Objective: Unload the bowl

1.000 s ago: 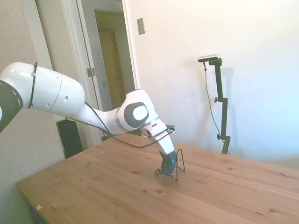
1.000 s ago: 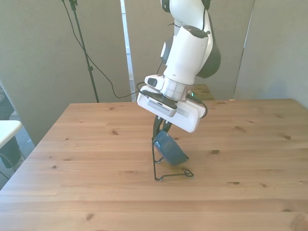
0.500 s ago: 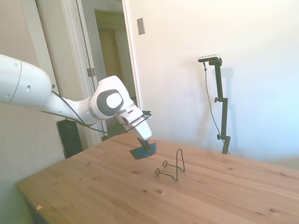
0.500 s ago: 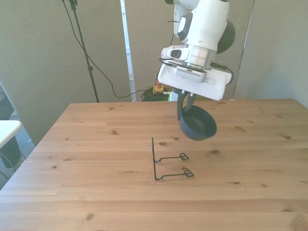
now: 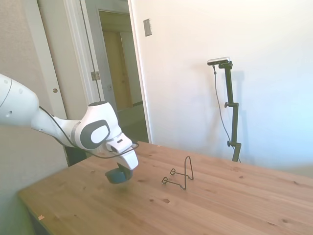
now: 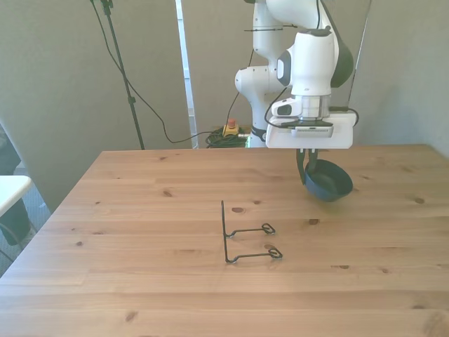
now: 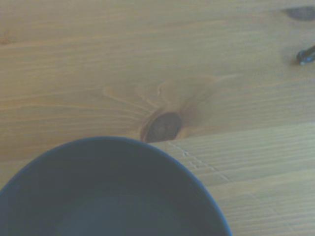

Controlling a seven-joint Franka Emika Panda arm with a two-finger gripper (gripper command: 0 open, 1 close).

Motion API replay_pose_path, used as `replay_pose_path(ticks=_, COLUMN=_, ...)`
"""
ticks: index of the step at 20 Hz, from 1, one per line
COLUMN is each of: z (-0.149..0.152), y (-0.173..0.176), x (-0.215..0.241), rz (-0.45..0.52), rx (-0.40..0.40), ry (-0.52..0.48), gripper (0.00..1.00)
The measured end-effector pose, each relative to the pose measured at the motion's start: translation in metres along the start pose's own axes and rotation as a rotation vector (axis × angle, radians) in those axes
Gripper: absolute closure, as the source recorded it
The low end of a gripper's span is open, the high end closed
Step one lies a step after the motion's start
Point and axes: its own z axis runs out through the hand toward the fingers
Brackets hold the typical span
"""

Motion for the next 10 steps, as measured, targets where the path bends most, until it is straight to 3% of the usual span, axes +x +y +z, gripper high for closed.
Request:
replay_pose_path(ticks=4, z=0.025, y=0.011, x=0.012, rz=0.031, rx=0.023, ry=-0.024, gripper=1.00)
replay_pose_path(ticks=5, z=0.028, y=0.011, x=0.014, rz=0.036, rx=0.030, ry=-0.024, gripper=0.00)
replay_pose_path(ticks=10, z=0.030, y=0.011, x=0.021, rz=0.042, rx=0.042, ry=-0.034, gripper=0.00)
